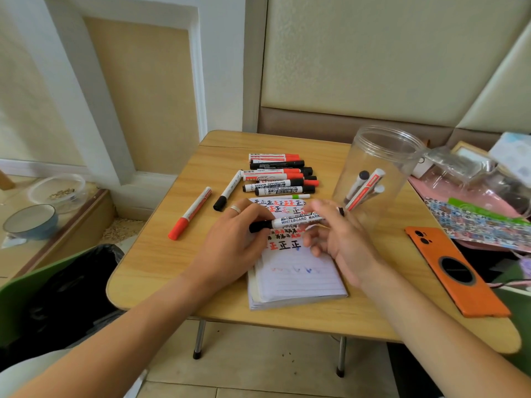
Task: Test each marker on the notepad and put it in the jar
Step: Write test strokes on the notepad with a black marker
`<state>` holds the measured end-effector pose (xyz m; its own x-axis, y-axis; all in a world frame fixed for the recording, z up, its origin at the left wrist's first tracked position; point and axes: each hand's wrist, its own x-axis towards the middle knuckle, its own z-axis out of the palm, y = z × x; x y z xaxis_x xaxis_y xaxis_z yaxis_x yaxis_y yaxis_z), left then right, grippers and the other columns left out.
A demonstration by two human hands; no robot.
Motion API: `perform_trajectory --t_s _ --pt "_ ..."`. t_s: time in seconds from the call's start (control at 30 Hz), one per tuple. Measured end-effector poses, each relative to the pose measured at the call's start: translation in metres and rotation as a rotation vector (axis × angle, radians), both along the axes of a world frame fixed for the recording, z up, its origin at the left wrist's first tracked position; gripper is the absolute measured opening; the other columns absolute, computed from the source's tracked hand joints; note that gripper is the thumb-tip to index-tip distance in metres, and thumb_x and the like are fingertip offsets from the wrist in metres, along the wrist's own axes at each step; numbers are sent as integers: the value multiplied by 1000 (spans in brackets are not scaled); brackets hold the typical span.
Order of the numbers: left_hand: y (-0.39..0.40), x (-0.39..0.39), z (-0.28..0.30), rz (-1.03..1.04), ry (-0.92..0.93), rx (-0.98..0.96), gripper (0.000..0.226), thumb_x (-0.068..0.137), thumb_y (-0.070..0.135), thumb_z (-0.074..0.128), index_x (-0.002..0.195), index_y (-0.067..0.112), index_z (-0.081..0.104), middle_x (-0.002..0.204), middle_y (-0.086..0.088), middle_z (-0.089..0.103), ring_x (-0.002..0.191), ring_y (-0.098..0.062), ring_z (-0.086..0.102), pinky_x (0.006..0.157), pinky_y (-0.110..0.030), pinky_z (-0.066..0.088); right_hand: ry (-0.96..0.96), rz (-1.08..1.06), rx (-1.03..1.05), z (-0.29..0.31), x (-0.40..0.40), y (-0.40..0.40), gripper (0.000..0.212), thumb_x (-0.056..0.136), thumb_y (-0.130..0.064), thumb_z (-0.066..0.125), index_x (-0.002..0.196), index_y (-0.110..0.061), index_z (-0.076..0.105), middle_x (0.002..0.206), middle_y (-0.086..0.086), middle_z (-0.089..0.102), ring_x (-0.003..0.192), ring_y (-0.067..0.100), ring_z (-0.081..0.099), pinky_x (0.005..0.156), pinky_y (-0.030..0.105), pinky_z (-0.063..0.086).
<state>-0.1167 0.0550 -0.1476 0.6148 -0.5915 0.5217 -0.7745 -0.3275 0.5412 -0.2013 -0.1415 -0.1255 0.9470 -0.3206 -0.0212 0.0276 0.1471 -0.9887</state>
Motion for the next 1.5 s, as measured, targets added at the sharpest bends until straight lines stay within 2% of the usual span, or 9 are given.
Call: perform_trajectory --t_s 0.07,0.17,0.3,0.4,0.6,0.8,1.33,1.43,1.5 --pt "1 0 1 -4 21 -26 18 94 13 64 111 21 64 108 11 55 98 -4 57 84 -21 49 2 -44 60 -2 1 -3 13 98 -21 65 104 -11 58 91 15 63 57 21 61 42 23 42" --pt "0 -2 4 -30 61 -52 15 98 16 62 113 20 63 109 10 52 99 0 56 80 -9 41 16 -55 -45 -7 1 -5 10 98 -17 67 98 -10 61 88 13 68 54 21 63 41 22 46" --pt "0 -2 4 -124 72 9 29 96 29 67 124 23 60 119 8 50 110 8 50 85 -4 36 22 -26 -168 -11 1 1 20 102 -20 62 103 -1 63 81 12 72 53 20 62 44 22 47" --pt "1 3 1 -108 100 -1 38 90 32 74 127 28 65 119 13 57 113 6 53 86 -6 39 28 21 -250 -11 1 4 18 99 -23 65 102 -5 64 85 18 73 58 20 63 47 25 47" --pt "-1 5 2 -82 104 -16 22 94 20 71 116 20 72 99 30 61 94 18 55 78 -3 37 16 54 -352 -13 -2 5 12 96 -22 72 99 -11 68 78 10 73 60 20 63 48 26 45" --pt "0 6 1 -87 109 -16 15 95 17 69 110 16 70 96 16 66 89 13 56 74 -5 36 10 47 -375 -14 -2 9 12 96 -20 72 99 -9 70 74 7 70 58 15 61 47 23 45" --pt "-2 6 -2 -79 137 -9 11 97 19 66 107 15 66 95 10 64 89 1 56 72 -9 39 57 28 -433 -8 -3 12 17 98 -27 69 98 -11 66 72 7 71 56 14 61 49 25 46" --pt "-4 7 -3 -58 168 -4 14 98 24 65 110 18 63 98 11 62 91 -1 56 73 -12 40 60 -8 -423 1 2 15 4 101 -17 60 101 -13 62 76 9 72 56 19 61 53 31 48" --pt "-6 8 -5 -37 140 54 23 97 26 66 117 18 59 104 10 58 93 -4 50 77 -17 37 -14 -48 -412 11 5 17 6 100 -7 58 105 -8 58 89 8 70 69 26 71 59 38 53"
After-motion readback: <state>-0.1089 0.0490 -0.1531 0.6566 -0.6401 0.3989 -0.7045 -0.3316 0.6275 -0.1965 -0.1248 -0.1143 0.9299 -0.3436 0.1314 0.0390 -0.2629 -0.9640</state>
